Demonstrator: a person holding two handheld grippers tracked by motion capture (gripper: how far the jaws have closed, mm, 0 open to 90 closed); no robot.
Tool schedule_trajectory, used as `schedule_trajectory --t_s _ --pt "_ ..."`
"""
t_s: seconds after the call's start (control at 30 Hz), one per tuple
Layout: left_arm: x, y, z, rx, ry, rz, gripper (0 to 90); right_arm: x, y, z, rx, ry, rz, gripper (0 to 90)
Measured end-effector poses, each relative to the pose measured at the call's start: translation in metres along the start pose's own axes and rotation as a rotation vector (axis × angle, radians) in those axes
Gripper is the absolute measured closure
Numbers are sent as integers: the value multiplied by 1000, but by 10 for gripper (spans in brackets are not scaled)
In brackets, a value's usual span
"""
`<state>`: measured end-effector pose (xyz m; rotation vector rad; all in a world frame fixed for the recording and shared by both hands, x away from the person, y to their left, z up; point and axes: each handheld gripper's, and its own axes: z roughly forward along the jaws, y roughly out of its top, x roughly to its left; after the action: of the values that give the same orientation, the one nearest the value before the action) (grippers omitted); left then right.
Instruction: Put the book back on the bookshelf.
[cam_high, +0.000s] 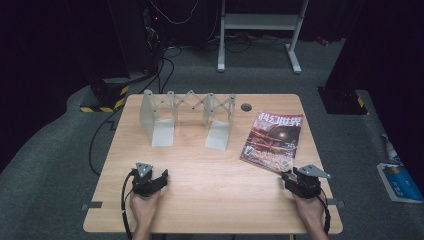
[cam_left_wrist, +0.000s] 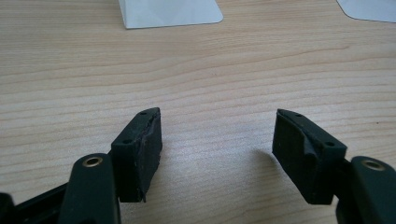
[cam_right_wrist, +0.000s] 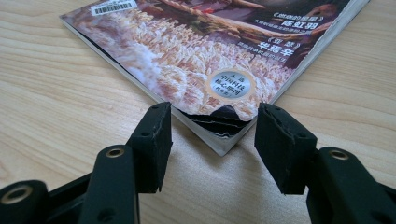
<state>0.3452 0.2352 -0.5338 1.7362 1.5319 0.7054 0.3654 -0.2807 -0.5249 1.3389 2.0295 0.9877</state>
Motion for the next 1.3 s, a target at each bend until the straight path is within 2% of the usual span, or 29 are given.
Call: schedule_trajectory --t_s 0.3,0.33,0.43,0.57,0.73,1.0,1.23,1.3 --pt "0 0 0 0 0 5 328 1 -1 -4 -7 5 7 461" --pt "0 0 0 -1 1 6 326 0 -2 -6 -8 14 33 459" --pt "0 -1 0 -6 -4 -5 324 -2 -5 -9 -21 29 59 457" --pt "1 -1 -1 -9 -14 -15 325 -2 -7 -14 -30 30 47 457" --pt "1 -1 -1 -10 -24 -14 336 -4 -7 -15 -31 34 67 458" --pt "1 -1 -1 -11 -37 -10 342 -12 8 -18 -65 18 99 452" --pt "2 -1 -1 -12 -50 -12 340 -15 27 -11 -59 -8 80 452" --pt "2 -1 -1 -14 -52 -14 338 -15 31 -8 -41 -13 74 452"
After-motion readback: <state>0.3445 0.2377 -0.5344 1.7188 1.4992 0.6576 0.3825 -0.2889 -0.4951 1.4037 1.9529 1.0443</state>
